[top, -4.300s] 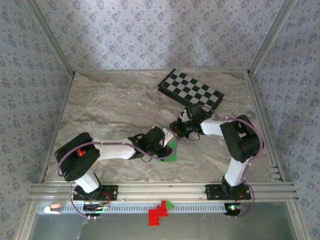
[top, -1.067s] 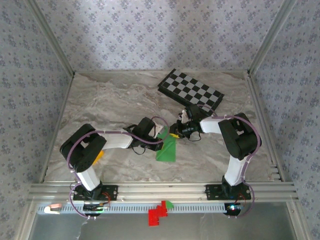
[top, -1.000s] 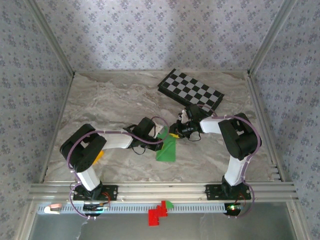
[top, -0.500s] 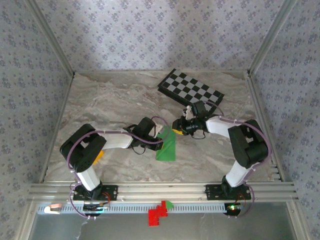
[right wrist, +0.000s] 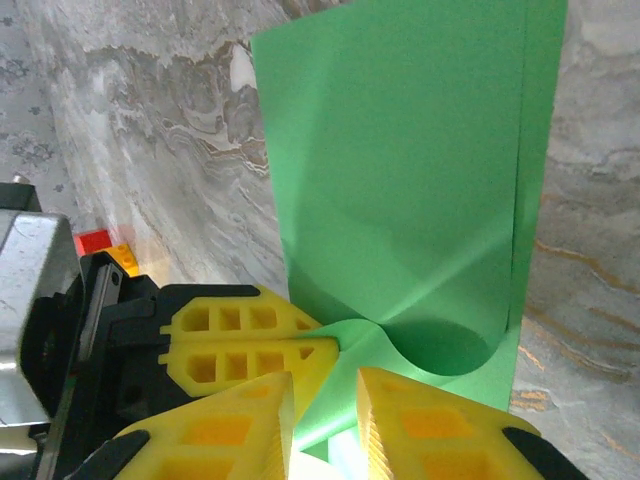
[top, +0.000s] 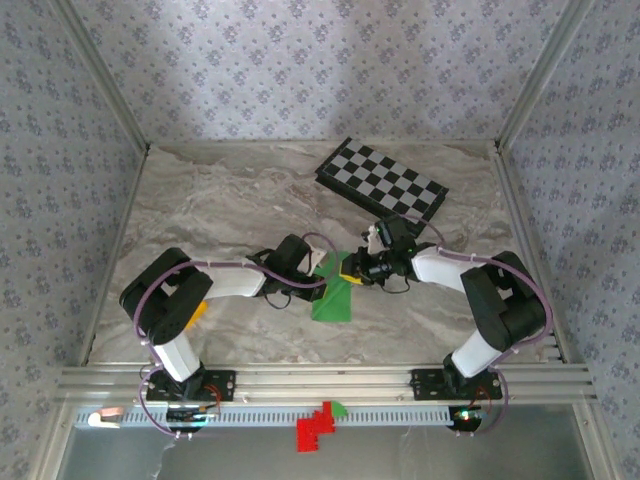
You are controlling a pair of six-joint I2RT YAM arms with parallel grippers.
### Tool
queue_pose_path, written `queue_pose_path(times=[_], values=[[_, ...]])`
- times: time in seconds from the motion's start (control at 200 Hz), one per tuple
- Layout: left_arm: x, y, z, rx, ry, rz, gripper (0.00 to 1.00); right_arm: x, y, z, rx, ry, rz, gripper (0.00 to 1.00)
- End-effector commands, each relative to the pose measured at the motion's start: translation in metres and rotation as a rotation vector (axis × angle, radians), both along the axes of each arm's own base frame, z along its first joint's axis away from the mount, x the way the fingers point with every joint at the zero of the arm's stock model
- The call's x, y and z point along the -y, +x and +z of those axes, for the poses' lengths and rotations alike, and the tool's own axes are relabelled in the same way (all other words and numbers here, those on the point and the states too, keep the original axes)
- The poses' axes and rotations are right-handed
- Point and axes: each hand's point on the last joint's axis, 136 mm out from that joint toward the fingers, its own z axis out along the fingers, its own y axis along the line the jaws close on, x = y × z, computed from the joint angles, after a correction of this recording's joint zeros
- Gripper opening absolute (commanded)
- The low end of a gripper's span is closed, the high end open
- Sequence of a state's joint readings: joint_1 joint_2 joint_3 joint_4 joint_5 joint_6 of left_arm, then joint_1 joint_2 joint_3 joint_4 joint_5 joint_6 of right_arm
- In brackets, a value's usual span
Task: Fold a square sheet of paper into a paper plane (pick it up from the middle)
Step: Fold the triangle a second time at the center of the table.
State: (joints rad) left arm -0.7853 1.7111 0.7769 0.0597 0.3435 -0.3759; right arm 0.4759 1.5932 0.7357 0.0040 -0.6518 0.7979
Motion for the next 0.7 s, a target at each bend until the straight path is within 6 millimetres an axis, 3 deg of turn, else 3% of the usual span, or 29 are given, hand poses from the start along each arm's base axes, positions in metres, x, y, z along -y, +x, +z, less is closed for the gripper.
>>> queue_pose_path(times=[0.0,0.395,0.695], values=[[-0.029,-0.006,-0.03,-0.027,0.136,0.047,0.0,-0.011,0.0,0.002,-0.009,0.026,0.011,0.25],[-0.031,-0.006,-0.031,-0.025,0.145,0.056,0.0,-0.026,-0.018,-0.015,-0.056,0.009,0.038,0.21],[-0.034,-0.005,-0.032,-0.021,0.152,0.065,0.0,-0.023,-0.019,-0.02,-0.074,0.013,0.041,0.2]])
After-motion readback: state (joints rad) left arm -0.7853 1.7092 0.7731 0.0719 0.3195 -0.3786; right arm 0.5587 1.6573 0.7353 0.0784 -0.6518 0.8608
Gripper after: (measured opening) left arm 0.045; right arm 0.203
